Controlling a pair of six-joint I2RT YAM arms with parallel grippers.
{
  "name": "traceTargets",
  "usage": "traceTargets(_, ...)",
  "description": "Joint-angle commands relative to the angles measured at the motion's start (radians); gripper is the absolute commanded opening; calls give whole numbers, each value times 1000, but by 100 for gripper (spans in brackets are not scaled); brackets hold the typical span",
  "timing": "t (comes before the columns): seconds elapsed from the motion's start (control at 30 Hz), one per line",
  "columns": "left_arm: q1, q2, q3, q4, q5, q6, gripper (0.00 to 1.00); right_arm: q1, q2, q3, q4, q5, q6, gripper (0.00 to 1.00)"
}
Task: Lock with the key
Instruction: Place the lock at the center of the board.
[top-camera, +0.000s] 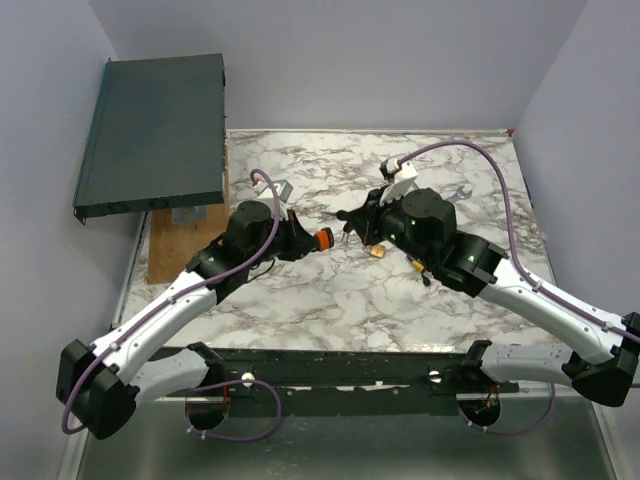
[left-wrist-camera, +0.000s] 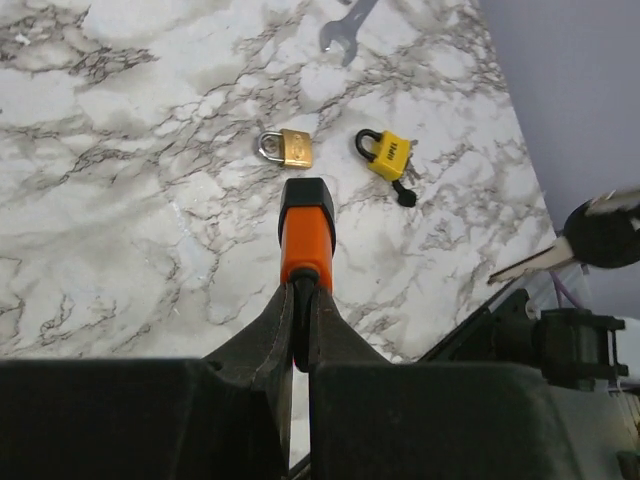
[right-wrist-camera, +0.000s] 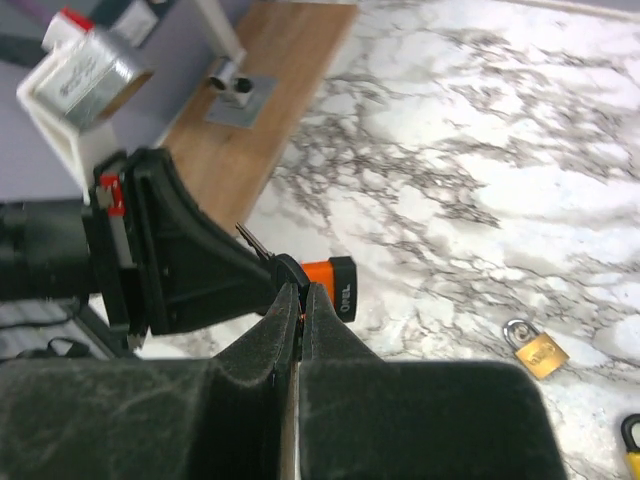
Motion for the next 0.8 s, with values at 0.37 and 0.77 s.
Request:
traceTargets(0.37, 38, 537, -2, 530, 29, -300, 0, -349, 180, -159, 179, -259, 199, 1)
traceTargets(0.77, 78, 728, -26, 634, 125, -344, 0, -359, 241, -210, 208, -275, 234, 1)
